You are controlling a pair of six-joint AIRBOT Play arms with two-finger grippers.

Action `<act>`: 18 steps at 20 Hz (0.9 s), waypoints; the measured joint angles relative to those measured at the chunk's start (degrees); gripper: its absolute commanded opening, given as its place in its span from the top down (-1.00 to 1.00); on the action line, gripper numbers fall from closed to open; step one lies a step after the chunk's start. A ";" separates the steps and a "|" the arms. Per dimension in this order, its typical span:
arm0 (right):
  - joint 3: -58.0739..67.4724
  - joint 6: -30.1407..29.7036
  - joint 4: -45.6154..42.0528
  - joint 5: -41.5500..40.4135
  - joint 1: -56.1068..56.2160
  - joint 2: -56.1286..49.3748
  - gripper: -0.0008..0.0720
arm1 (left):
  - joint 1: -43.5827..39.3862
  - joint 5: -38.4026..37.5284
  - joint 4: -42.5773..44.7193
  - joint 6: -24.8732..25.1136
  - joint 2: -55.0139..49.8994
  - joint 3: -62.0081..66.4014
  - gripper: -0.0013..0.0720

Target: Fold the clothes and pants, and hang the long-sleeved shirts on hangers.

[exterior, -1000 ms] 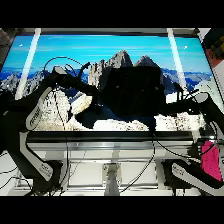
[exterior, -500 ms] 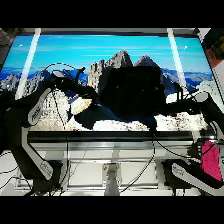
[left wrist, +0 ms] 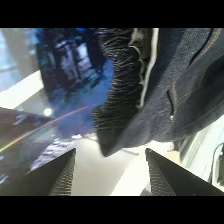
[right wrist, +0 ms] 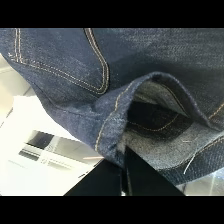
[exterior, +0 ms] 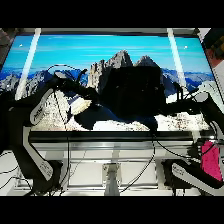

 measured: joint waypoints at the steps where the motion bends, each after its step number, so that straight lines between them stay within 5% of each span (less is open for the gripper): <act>1: 0.00 -0.02 0.00 0.00 0.00 0.00 0.96 | -0.33 0.02 -0.22 0.00 -0.02 0.00 -0.36; 5: 0.00 -0.07 0.04 -0.07 0.00 0.00 0.96 | -1.40 0.31 -0.81 -0.46 -0.39 0.00 -0.34; 9: 0.00 -0.07 0.04 -0.09 0.00 0.00 0.96 | -2.05 0.68 -1.22 -1.44 -0.81 0.00 0.54; 10: 0.00 -0.07 0.04 -0.11 0.00 0.00 0.96 | -2.19 0.76 -1.31 -1.57 -0.85 0.00 0.91; 18: 0.35 -0.04 1.36 -0.04 0.00 0.00 0.96 | -1.01 0.59 -1.53 -1.75 1.57 0.00 0.93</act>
